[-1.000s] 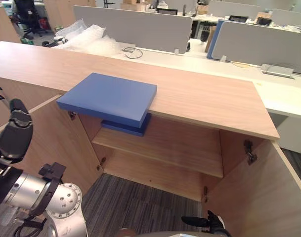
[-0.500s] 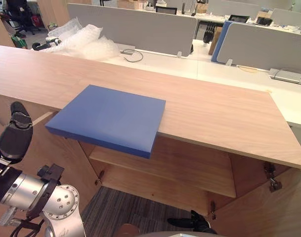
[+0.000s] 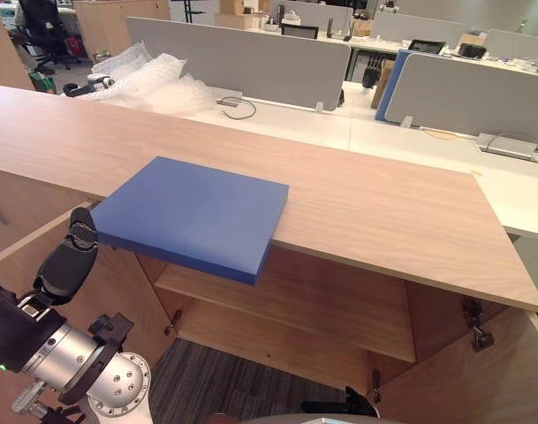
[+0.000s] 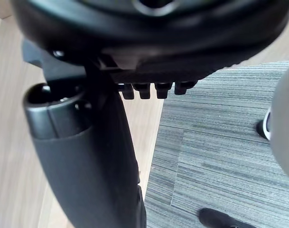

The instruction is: Walk over to the cabinet, pick up the folder, carry it to the office cabinet, place the folder inside the office cabinet, then close the office cabinet door

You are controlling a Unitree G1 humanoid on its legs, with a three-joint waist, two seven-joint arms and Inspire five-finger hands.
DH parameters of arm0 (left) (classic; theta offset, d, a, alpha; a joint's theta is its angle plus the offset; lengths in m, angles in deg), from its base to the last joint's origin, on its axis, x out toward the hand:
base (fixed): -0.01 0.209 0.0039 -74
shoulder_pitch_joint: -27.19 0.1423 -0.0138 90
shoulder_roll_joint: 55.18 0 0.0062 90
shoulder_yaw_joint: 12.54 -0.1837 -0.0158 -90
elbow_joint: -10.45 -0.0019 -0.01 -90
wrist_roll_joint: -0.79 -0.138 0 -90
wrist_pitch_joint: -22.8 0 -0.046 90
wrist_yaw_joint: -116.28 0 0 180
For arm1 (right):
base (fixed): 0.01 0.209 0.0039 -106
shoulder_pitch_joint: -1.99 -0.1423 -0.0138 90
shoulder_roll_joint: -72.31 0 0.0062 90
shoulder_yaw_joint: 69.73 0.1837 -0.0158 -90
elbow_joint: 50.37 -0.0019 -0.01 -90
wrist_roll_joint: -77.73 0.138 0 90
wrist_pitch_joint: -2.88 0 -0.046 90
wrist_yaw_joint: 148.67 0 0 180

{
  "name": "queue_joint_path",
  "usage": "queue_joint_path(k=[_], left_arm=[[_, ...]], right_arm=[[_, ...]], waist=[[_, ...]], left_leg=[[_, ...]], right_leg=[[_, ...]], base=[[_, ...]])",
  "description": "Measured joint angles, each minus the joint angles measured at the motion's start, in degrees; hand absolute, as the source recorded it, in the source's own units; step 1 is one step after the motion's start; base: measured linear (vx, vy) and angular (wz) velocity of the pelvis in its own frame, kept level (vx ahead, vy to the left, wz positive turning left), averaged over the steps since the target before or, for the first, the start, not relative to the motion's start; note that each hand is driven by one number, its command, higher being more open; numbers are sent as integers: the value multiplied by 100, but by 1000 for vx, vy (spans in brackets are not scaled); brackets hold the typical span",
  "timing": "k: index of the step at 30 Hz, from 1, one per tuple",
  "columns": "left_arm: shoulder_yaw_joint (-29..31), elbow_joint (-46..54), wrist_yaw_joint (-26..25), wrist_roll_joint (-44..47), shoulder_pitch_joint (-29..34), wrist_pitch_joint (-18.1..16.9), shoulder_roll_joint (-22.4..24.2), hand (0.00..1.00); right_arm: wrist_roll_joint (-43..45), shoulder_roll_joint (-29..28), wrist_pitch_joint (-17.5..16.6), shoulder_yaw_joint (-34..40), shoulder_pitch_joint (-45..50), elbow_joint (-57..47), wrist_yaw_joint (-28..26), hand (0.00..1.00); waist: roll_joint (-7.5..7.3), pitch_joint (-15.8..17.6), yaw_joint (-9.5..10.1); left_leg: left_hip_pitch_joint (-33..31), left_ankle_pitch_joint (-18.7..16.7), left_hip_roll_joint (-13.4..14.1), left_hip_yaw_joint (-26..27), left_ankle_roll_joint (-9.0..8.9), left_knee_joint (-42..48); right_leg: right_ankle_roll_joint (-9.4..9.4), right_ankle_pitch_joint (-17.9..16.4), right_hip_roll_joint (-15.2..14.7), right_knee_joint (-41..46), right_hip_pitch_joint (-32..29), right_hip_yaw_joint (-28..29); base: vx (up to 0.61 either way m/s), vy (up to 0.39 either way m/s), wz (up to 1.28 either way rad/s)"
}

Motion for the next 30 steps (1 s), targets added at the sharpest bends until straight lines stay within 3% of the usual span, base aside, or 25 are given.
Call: queue_joint_path(k=[9,19,30], left_arm=[[-281,-367,252,-67,362,-83,12,100],[-518,-695,663,-359,706,-206,-46,100],[-1144,-1094,1256,-1250,732,-427,-889,100]], right_arm=[[6,4,1,-40,66,11,10,100],[7,4,-5,-306,35,5,42,100],[-51,4,-9,-526,-7,8,28,100]], waist=[[-34,-22,178],[-20,-17,173],[30,-22,185]], left_leg=[[-136,220,-133,-404,13,-179],[-301,323,-260,-685,41,-209],[-325,336,-346,-794,45,-176]], right_leg=[[16,50,-34,48,22,-464],[17,51,-64,57,10,-811],[17,50,-101,56,54,-961]], base=[[-38,12,25],[-33,18,15],[3,6,5]])
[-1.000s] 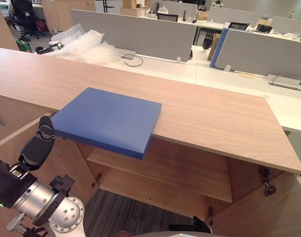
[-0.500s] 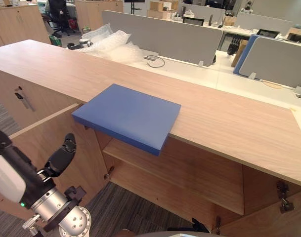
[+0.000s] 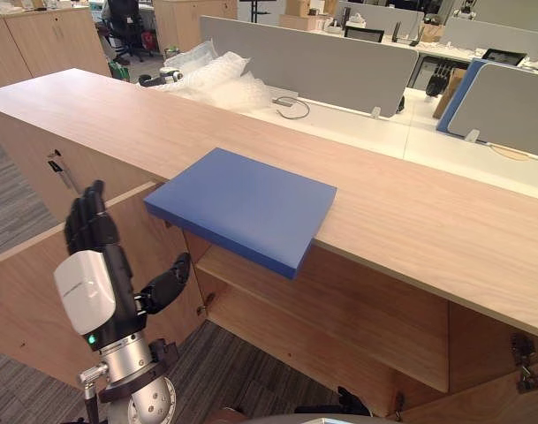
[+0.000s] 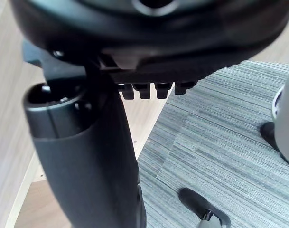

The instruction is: Walk over to the cabinet, pick up the folder, carry it to the office cabinet, place the folder inside the office cabinet, then close the office cabinet door

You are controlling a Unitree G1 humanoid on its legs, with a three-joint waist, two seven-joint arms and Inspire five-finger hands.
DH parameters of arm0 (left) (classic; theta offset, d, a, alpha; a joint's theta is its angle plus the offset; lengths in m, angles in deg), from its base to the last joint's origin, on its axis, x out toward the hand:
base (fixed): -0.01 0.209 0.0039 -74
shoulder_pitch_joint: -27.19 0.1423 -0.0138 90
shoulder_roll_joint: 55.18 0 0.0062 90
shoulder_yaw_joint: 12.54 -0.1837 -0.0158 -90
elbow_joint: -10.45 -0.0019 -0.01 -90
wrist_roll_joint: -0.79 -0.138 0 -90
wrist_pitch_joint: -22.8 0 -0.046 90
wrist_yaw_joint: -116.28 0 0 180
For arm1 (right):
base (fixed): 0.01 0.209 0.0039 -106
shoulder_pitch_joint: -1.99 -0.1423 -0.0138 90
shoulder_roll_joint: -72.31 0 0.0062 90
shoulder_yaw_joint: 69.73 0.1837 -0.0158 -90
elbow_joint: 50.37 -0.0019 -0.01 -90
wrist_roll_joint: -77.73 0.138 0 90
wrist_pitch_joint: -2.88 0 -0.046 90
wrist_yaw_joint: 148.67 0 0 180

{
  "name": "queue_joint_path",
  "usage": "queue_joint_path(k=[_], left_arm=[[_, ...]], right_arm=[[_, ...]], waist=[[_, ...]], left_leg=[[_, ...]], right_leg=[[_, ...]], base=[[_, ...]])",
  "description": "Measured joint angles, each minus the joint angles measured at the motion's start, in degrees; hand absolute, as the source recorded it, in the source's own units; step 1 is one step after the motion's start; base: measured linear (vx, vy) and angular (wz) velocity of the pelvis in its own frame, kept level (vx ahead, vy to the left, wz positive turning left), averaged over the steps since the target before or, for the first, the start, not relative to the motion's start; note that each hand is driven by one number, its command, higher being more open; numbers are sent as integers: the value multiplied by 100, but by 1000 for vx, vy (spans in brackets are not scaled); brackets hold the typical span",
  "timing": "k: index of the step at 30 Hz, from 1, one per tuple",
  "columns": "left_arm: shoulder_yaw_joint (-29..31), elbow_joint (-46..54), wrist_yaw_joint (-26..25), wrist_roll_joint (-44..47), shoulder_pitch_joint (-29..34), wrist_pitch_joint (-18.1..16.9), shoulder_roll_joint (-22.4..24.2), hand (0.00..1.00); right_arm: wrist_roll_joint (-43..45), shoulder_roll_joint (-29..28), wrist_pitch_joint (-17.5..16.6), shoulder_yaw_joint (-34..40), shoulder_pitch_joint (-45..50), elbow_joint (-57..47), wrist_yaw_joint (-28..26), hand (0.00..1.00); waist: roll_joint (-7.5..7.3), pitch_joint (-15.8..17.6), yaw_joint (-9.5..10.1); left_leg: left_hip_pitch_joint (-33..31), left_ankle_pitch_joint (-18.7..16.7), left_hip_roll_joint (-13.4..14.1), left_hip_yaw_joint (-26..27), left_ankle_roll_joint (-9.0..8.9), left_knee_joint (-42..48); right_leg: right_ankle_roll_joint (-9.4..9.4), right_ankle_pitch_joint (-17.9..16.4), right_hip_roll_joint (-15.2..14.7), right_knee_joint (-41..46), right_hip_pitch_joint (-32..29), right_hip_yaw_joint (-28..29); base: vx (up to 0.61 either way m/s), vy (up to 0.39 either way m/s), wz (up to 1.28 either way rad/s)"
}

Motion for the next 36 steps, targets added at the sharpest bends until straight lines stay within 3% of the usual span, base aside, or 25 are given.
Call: queue_joint_path(k=[12,20,36], left_arm=[[-216,-23,109,-385,-323,-5,-713,100],[-581,-231,246,-839,-690,-133,-1255,100],[-688,-690,377,-1084,-1225,-377,-2293,100]], right_arm=[[-175,7,-52,-169,-80,40,-37,100],[-189,63,-70,-258,-150,204,-47,100],[-287,212,-101,-275,-145,280,-109,100]], waist=[[45,-42,-39],[161,-101,-63],[160,-142,-74]], left_leg=[[-17,31,-29,-21,15,-63],[44,256,124,65,-62,-386],[286,640,321,227,-132,-982]], right_leg=[[5,-2,-5,-75,5,-69],[29,12,123,-244,-70,71],[97,-31,238,-307,-186,327]], base=[[2,-2,2],[-8,-27,-6],[-30,0,-7]])
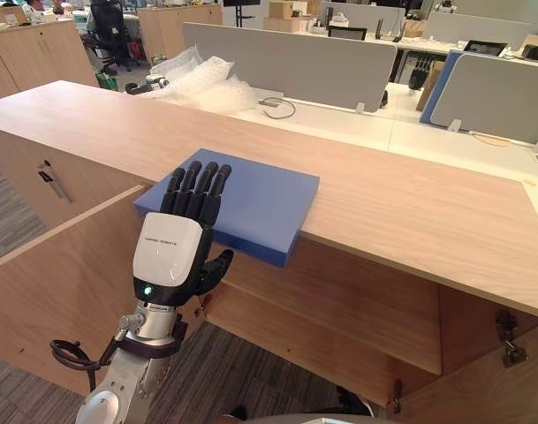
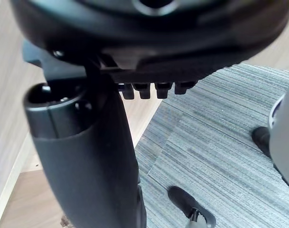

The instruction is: Walk over to the cabinet, pick up the folder, carry it to the office cabinet, place the folder inside the office cabinet, then close the office cabinet door

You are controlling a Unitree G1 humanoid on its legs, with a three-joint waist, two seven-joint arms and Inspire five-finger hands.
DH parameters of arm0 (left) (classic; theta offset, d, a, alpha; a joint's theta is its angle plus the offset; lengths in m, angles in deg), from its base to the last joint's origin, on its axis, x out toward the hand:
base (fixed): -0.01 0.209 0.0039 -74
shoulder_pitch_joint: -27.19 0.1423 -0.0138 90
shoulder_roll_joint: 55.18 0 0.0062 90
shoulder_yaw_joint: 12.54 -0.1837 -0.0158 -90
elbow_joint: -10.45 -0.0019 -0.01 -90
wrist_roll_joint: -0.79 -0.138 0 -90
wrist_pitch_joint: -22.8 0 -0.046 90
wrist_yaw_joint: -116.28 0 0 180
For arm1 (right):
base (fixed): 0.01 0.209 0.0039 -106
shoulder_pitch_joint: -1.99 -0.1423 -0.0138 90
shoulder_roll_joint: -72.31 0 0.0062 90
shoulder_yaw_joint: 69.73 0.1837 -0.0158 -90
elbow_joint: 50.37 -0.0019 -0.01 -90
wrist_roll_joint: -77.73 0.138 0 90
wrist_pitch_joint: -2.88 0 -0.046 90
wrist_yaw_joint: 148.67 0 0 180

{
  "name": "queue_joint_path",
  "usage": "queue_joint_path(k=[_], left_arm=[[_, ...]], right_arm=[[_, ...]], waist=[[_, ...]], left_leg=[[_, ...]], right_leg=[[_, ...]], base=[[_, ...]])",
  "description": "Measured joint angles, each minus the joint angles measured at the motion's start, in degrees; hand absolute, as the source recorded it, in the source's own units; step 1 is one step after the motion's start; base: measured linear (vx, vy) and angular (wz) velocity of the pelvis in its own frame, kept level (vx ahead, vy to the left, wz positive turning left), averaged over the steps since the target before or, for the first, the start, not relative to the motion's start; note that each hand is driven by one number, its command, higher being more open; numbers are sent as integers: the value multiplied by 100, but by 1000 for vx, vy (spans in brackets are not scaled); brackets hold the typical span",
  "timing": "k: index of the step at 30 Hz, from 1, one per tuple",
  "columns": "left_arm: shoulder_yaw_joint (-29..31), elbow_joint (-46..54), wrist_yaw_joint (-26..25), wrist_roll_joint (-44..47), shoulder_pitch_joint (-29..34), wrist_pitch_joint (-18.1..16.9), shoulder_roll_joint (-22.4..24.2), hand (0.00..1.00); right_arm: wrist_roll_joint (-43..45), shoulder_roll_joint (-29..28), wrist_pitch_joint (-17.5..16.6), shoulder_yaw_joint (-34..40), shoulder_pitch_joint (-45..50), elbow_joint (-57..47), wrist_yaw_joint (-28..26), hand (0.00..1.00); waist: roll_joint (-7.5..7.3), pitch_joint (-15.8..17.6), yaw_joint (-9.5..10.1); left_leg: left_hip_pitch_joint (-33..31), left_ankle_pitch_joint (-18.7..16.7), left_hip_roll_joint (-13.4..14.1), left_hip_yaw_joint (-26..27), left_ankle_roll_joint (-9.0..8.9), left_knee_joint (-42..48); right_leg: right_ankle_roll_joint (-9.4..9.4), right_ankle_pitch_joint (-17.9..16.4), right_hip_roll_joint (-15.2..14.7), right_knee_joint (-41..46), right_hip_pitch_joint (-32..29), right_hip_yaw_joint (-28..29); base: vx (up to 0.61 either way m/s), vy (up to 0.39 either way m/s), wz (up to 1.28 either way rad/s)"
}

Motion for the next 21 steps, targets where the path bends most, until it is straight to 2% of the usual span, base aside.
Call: queue_joint_path(k=[6,16,21], left_arm=[[3,-382,105,-187,-28,6,-200,100],[150,-1035,201,-189,-221,159,-194,100],[339,-1158,230,-189,-244,396,-174,100]], right_arm=[[-4,12,-5,11,37,3,-16,100],[-120,58,-11,127,79,3,-21,100],[-140,61,-10,135,86,3,-25,100]], waist=[[-39,-37,-9],[-34,-62,-46],[-50,-73,-87]], left_leg=[[46,3,38,84,-3,-49],[116,3,71,218,-3,-90],[158,7,92,256,-5,-131]], right_leg=[[0,0,18,-8,-26,96],[-1,0,25,4,-59,249],[-1,1,29,-1,-64,299]], base=[[-3,0,-8],[-14,2,-7],[-11,3,-4]])
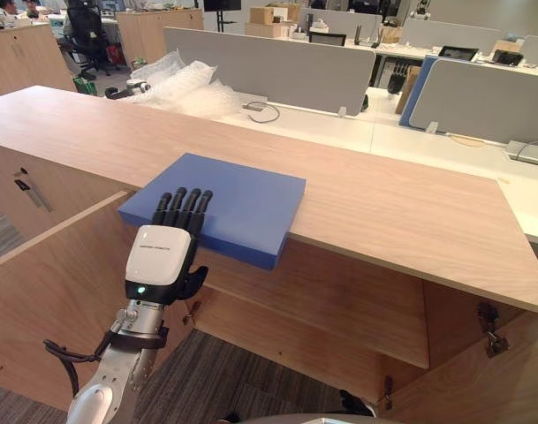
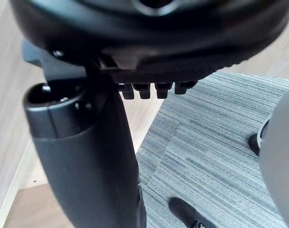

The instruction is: Walk over to the cabinet, pick up the folder, carry it to the office cabinet, place the folder inside the office cabinet, then close the office cabinet door

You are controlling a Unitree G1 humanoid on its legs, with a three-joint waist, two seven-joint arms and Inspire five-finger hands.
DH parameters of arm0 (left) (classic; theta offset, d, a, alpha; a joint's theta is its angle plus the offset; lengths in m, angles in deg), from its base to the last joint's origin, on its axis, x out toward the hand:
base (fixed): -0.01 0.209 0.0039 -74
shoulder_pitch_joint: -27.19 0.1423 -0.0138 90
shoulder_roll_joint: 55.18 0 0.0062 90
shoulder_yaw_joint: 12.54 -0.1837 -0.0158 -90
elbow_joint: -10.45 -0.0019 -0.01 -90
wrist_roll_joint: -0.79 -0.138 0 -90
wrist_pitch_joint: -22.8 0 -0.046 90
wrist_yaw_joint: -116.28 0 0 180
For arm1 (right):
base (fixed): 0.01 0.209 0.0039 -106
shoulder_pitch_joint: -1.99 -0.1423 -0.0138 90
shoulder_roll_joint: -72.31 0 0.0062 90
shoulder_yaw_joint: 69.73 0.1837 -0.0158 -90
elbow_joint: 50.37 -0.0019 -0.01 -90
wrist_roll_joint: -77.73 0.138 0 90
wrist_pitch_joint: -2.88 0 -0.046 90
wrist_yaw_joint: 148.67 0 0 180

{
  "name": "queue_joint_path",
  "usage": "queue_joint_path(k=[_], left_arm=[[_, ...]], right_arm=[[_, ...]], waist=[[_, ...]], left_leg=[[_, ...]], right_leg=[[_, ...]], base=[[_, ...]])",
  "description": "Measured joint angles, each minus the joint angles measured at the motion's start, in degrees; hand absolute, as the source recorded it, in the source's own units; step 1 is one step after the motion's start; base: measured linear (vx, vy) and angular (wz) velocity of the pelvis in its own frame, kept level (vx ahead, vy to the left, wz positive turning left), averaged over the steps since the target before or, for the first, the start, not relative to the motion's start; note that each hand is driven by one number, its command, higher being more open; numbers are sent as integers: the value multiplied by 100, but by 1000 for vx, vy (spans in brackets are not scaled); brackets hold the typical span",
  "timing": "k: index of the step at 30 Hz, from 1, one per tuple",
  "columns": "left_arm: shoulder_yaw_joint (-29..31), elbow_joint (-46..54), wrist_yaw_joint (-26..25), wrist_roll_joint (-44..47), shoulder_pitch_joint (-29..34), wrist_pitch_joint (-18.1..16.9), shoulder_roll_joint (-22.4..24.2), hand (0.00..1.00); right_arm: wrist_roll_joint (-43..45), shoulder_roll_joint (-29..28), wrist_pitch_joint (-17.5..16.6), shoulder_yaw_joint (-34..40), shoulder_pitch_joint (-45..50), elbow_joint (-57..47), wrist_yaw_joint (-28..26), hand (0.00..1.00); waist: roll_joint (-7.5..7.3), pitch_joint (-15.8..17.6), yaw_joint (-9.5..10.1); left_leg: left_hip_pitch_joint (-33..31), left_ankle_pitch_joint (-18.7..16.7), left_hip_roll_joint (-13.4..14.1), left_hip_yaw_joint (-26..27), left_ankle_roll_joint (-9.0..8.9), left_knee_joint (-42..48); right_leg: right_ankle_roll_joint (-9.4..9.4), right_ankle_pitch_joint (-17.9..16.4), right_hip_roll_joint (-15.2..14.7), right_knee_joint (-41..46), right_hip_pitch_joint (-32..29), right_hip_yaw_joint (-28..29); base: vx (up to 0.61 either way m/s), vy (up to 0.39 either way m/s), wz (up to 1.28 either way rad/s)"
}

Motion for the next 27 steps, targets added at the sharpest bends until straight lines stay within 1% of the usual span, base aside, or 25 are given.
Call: queue_joint_path(k=[6,10,12,14,15,17,21,23,27], left_arm=[[223,-232,-3,16,-448,241,166,100],[326,-304,-9,20,-621,285,196,100],[369,-382,-19,46,-705,370,225,100],[369,-601,-48,46,-802,396,223,100],[369,-678,-47,47,-835,400,223,0],[387,-944,-47,52,-899,415,223,0],[387,-1180,-56,57,-904,414,223,0],[435,-1228,-230,60,-1053,405,217,0],[455,-1256,-363,86,-1271,398,222,0]], right_arm=[[-92,24,0,2,1,-5,-25,100],[-109,55,2,18,11,-4,-27,100],[-192,73,2,30,10,-8,-35,100],[-193,95,3,47,20,-7,-46,100],[-193,100,3,52,20,-7,-53,100],[-196,99,2,229,15,-15,-93,100],[-195,124,5,269,15,-24,-96,100],[-196,123,7,270,16,-26,-102,100],[-196,140,8,274,-4,-36,-118,100]], waist=[[-8,-11,-45],[-10,-33,-77],[-4,-32,-106],[18,-30,-111],[24,-33,-115],[55,-21,-152],[79,-6,-191],[81,-5,-192],[120,14,-225]], left_leg=[[38,0,29,109,0,-37],[44,0,50,185,0,-55],[80,0,66,251,0,-75],[149,1,86,289,1,-122],[152,1,91,301,1,-126],[162,10,102,348,14,-151],[206,36,96,416,48,-238],[230,44,90,433,52,-266],[315,66,91,471,53,-331]], right_leg=[[-1,3,2,-2,-40,117],[-2,7,-2,8,-99,216],[-14,19,2,3,-107,274],[-24,48,21,-34,-79,339],[-30,59,25,-45,-80,349],[-36,108,37,-110,-82,385],[-13,164,27,-174,-88,441],[-12,178,22,-193,-81,465],[-8,190,20,-218,-42,508]], base=[[-17,4,-9],[-10,7,-11],[-15,2,-15],[-14,-4,-14],[-28,-2,-13],[-28,4,-10],[-22,18,-9],[-14,13,-4],[-18,5,-6]])
